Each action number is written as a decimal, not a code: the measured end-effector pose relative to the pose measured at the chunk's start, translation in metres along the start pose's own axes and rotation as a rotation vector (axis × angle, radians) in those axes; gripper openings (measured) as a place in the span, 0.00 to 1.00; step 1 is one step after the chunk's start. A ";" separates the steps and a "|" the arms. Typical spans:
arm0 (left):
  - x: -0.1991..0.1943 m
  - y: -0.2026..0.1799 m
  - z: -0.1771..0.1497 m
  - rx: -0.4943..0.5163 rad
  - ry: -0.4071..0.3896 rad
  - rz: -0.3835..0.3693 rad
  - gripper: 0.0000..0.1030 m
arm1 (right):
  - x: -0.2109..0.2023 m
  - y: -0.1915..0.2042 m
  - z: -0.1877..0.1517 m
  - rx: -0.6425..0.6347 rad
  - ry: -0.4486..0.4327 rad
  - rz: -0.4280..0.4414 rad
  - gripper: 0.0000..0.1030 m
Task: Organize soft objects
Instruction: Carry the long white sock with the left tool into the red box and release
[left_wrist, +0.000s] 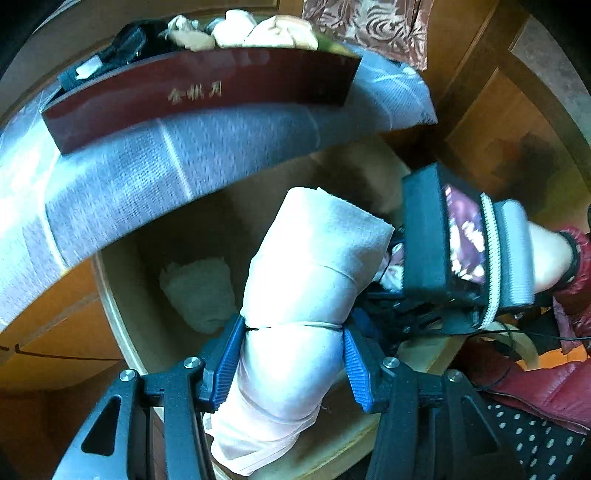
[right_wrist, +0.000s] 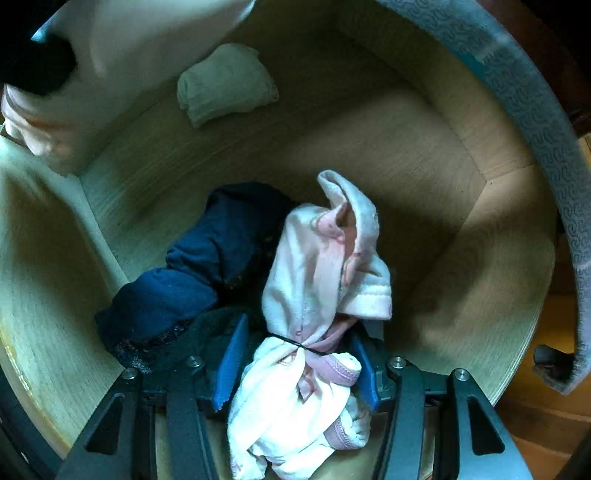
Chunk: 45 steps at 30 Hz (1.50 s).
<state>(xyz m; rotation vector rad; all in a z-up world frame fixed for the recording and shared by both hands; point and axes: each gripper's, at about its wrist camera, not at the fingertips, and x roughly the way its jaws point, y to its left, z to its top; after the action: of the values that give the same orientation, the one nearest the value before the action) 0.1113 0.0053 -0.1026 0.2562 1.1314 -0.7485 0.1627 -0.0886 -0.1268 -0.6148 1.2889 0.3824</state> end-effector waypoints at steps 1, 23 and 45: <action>-0.006 0.000 0.000 0.002 -0.008 -0.001 0.50 | 0.000 0.000 0.000 -0.001 -0.001 0.001 0.53; -0.099 0.028 0.149 0.056 -0.173 0.219 0.50 | -0.007 -0.002 -0.005 -0.009 -0.021 0.012 0.53; -0.008 0.073 0.228 0.122 -0.050 0.315 0.50 | -0.010 -0.005 -0.011 -0.004 -0.044 0.027 0.54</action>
<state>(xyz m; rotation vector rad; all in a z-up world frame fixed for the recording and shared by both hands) 0.3222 -0.0617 -0.0108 0.5036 0.9706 -0.5407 0.1547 -0.0981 -0.1176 -0.5903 1.2559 0.4185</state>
